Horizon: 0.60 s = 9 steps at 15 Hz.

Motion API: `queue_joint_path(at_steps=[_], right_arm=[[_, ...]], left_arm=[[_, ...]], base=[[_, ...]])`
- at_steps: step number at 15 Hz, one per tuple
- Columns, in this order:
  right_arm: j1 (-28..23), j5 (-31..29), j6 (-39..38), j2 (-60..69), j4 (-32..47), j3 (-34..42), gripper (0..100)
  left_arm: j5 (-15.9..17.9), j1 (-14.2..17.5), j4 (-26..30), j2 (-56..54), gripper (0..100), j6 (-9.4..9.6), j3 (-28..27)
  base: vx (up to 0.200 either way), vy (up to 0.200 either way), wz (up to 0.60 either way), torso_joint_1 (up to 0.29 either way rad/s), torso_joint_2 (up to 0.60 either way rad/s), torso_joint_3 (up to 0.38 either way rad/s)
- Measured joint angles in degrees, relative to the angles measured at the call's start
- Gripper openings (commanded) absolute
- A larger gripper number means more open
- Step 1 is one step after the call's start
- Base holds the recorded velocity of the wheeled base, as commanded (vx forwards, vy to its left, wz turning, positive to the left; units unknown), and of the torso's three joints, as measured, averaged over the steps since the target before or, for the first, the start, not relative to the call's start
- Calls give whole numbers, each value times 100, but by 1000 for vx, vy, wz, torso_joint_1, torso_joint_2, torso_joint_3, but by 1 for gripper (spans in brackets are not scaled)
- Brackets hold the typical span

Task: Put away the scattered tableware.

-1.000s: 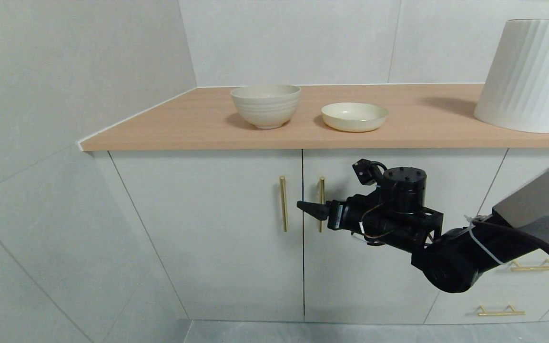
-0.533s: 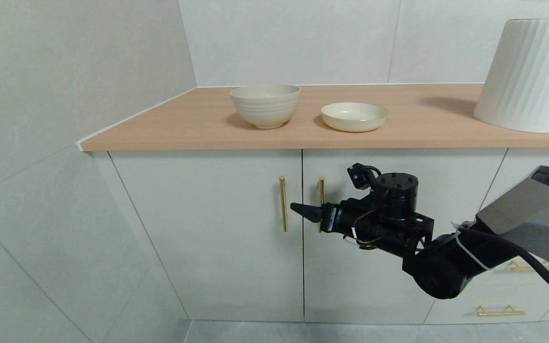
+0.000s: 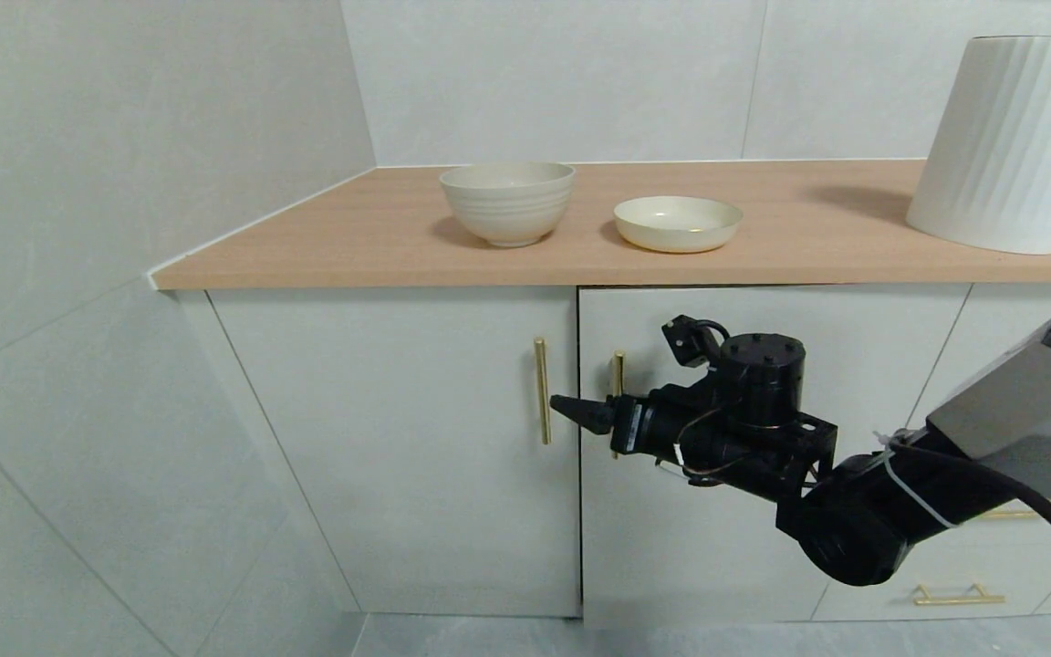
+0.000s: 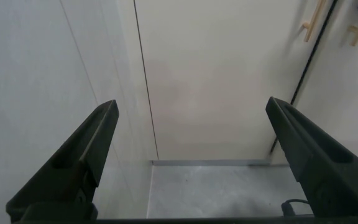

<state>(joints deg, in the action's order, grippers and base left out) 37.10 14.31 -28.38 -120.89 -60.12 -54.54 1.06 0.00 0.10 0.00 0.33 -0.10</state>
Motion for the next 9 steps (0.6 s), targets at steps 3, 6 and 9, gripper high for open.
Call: queue_joint_path(at_steps=[3,6,9], right_arm=[[27,123,-2,177,57,135,100],[28,596,0,588,391,462,100],[20,1257,2,1326,1228,884,100]], left_arm=[[0,0,0,0,100,0,0],[0,0,0,0,100,0,0],[0,0,0,0,100,0,0]], base=[[0,0,0,0,0,0],[0,0,0,0,0,0],[0,0,0,0,0,0]])
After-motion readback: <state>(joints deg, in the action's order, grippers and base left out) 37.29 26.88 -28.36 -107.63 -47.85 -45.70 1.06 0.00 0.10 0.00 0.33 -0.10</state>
